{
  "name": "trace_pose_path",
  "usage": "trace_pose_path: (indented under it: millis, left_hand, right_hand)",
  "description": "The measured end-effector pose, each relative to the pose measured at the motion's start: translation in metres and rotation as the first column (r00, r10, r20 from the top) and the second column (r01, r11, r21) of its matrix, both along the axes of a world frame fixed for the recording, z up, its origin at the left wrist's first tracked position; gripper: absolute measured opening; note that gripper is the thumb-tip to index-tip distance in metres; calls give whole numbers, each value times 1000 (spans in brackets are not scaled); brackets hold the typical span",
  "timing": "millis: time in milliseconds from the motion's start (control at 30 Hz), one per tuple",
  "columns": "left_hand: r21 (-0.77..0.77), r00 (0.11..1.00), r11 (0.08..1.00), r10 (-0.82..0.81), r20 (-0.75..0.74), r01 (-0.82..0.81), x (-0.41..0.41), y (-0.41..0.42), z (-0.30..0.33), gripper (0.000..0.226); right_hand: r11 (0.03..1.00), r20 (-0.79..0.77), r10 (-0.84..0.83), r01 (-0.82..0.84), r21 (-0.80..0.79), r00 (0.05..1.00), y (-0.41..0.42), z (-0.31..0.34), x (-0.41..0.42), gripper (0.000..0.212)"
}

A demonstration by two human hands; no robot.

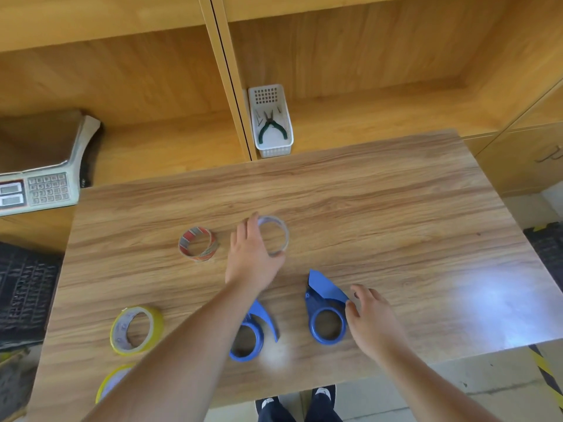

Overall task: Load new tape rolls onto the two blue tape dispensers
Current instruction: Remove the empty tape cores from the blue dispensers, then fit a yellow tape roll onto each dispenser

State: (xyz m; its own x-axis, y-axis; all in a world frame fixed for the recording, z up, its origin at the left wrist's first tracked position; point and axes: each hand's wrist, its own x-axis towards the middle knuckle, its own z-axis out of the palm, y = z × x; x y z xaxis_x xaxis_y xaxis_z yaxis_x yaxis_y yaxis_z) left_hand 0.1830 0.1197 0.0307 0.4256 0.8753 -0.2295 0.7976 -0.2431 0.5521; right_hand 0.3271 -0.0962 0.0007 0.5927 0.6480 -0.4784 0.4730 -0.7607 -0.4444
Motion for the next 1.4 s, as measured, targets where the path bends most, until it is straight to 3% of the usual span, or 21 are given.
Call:
trace_pose_path:
  millis: [567,867,1167,1400]
  left_hand:
    - [-150,995,988,35,-91,-48,23,50,-61,103]
    - [-166,989,985,28,-143,-51,14,46,-60,110]
    - [9,997,999,32,-71,-32,-46,18,-18,92]
    - [44,987,990,139,-79,-136,-128,1,-3,84]
  right_hand:
    - [998,23,-60,60,3,998,18,-19,6,46]
    - [999,42,-50,50,-2,998,21,-12,-1,46]
    - [996,167,25,-39,78,986,29,4,-39,41]
    - [985,130,122,-136,102,984,57,13,-106,45]
